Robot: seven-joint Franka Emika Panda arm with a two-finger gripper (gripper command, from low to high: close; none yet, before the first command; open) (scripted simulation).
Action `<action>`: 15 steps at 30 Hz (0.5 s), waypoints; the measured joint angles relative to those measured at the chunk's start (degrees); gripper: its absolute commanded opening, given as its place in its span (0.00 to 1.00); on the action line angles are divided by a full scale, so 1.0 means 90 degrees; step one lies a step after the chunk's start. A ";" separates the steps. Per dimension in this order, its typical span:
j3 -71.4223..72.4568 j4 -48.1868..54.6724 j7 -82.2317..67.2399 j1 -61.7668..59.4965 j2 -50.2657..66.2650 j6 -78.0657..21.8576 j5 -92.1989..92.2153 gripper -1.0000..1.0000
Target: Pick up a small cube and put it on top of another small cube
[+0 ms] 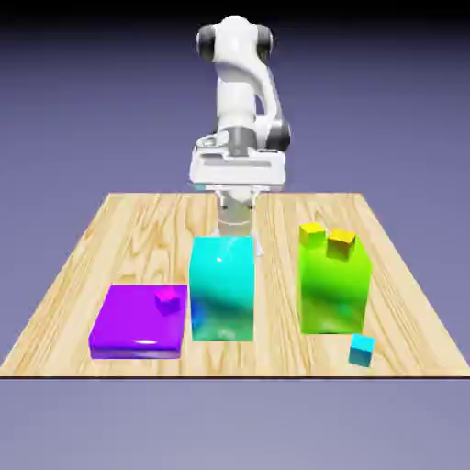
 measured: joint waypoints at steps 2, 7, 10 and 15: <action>0.0131 0.0420 -0.0069 0.0112 0.0461 -0.0429 -0.0177 0.50; 0.0458 0.1471 -0.0240 0.0393 0.1615 -0.1501 -0.0618 0.50; 0.0654 0.2102 -0.0343 0.0561 0.2307 -0.2145 -0.0883 0.50; 0.0981 0.3153 -0.0515 0.0902 0.3461 -0.3217 -0.1324 0.50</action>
